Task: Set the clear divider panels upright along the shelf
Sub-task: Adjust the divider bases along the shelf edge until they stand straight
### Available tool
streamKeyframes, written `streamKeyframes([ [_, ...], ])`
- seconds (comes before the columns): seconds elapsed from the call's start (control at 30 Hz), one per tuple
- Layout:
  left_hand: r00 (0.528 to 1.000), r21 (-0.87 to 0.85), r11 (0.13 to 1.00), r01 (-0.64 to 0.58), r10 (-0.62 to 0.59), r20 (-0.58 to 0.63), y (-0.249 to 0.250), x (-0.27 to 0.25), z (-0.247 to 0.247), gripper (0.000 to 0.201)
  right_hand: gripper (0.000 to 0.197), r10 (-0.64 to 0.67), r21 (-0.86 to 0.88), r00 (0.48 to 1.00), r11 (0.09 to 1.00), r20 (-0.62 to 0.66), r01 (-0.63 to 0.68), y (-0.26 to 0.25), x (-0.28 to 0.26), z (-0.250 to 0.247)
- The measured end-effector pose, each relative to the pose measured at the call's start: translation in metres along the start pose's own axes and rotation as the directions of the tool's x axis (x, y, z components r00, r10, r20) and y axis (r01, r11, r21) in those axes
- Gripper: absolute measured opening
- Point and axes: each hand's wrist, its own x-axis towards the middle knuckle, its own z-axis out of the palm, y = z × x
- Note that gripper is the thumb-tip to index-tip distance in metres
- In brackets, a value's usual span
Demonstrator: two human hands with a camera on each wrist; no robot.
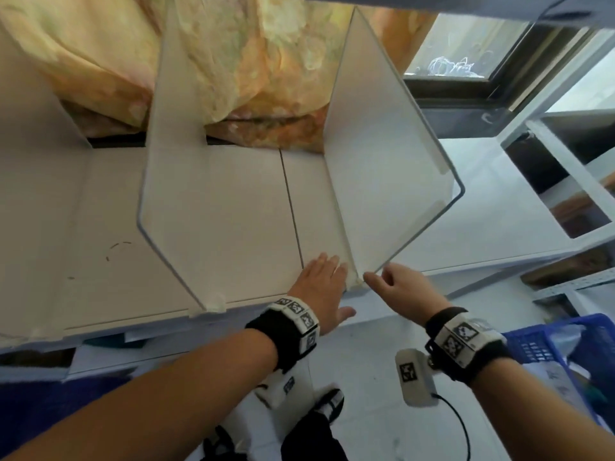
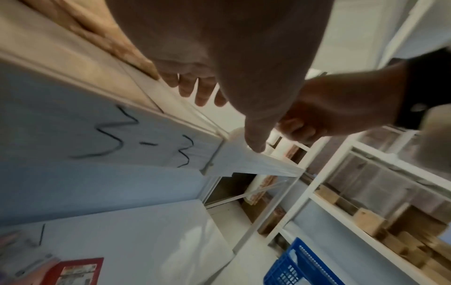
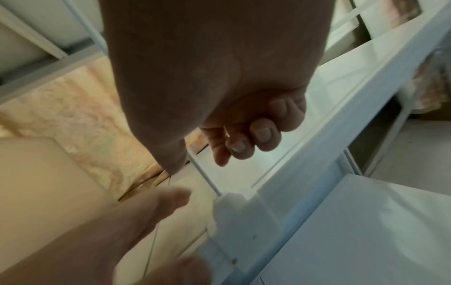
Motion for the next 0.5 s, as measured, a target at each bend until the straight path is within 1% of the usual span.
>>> streamKeyframes([
  [0.03,1.0,0.016,1.0,0.024,-0.024,-0.002,0.004,0.015,0.003,0.09,0.05,-0.041,-0.018,0.999,0.999,0.017,0.041,-0.004,0.006,-0.003],
  [0.1,0.998,0.035,0.998,0.056,-0.055,-0.043,0.007,0.038,0.01,0.091,0.051,-0.125,-0.084,0.99,0.988,0.069,0.131,-0.008,0.019,-0.002],
  [0.17,0.994,0.022,0.997,0.079,-0.077,-0.071,0.005,0.05,0.014,0.092,0.043,-0.186,-0.157,0.975,0.966,0.117,0.204,-0.008,0.029,0.002],
  [0.2,0.993,0.005,0.996,0.086,-0.086,-0.077,0.002,0.053,0.017,0.093,0.036,-0.238,-0.21,0.96,0.941,0.148,0.265,-0.006,0.033,0.003],
  [0.23,0.992,-0.011,0.995,0.094,-0.095,-0.084,0.0,0.053,0.019,0.094,0.03,-0.276,-0.213,0.948,0.928,0.158,0.306,-0.005,0.035,0.005],
  [0.27,0.99,-0.024,0.994,0.108,-0.109,-0.092,-0.002,0.053,0.02,0.096,0.027,-0.328,-0.252,0.928,0.896,0.179,0.365,-0.004,0.035,0.006],
  [0.33,0.985,-0.026,0.99,0.138,-0.14,-0.098,-0.002,0.052,0.019,0.098,0.026,-0.348,-0.222,0.905,0.889,0.246,0.402,0.001,0.04,0.006],
  [0.37,0.984,-0.025,0.989,0.148,-0.15,-0.099,-0.001,0.051,0.019,0.098,0.025,-0.357,-0.239,0.889,0.872,0.286,0.427,0.001,0.042,0.005],
  [0.43,0.981,-0.031,0.987,0.158,-0.16,-0.111,0.001,0.05,0.018,0.095,0.019,-0.321,-0.342,0.863,0.819,0.391,0.46,-0.002,0.045,0.002],
  [0.47,0.979,-0.033,0.986,0.164,-0.167,-0.121,0.001,0.049,0.017,0.093,0.016,-0.268,-0.371,0.876,0.827,0.401,0.422,0.003,0.052,0.005],
  [0.5,0.977,-0.036,0.985,0.167,-0.17,-0.126,0.002,0.049,0.017,0.091,0.015,-0.313,-0.361,0.875,0.819,0.368,0.445,0.011,0.059,0.011],
])
